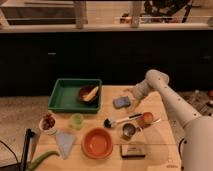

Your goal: Place sponge in red bowl

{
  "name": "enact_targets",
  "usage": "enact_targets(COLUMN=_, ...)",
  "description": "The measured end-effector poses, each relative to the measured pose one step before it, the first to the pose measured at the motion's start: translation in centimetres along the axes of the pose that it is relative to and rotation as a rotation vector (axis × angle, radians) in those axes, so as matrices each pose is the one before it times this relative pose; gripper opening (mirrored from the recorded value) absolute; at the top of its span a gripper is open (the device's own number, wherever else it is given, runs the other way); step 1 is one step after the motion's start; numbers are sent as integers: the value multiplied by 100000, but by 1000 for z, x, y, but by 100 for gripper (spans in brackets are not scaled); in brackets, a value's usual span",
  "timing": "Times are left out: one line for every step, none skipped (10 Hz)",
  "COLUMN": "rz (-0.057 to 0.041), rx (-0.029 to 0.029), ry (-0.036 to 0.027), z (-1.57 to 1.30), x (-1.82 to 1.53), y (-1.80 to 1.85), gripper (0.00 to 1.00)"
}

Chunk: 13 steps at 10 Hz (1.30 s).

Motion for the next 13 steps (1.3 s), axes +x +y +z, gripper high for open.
enact_targets(rz=-1111, rx=-358, ry=-617, z=371, x=-352, y=-230, gripper=80)
enact_targets(rz=-175, rx=-13, ry=-79, z=204, x=137, y=13, gripper=80)
enact_targets(rz=-257, rx=139, ry=78, z=305, x=-28, y=-144, gripper=80)
enact_targets(rz=-671, rx=83, ry=180, z=451, x=-249, y=-291, gripper=80)
enact_targets(rz=-29, rx=246, ry=370, z=362, x=1, y=-126, gripper=80)
enact_targets(rz=725, rx=687, ry=995, z=353, x=232, y=-41, gripper=80)
enact_targets(rz=557, rx=376, ry=689, z=226, x=161, y=23, gripper=80)
enact_targets(rz=796, rx=670, ry=829, z=225, x=105, y=-163, gripper=80)
enact_targets(rz=475, rx=82, ry=562, z=247, x=46, y=-77, gripper=80)
enact_targets(rz=586, rx=248, ry=614, z=276, x=-64, y=-263, gripper=80)
enact_targets(rz=312, rx=-12, ry=415, z=148, x=18, y=-112, gripper=80)
enact_targets(rz=361, rx=-43, ry=386, z=195, x=-32, y=-229, gripper=80)
enact_targets(rz=499, rx=-2, ry=269, z=137, x=94, y=-227, gripper=80)
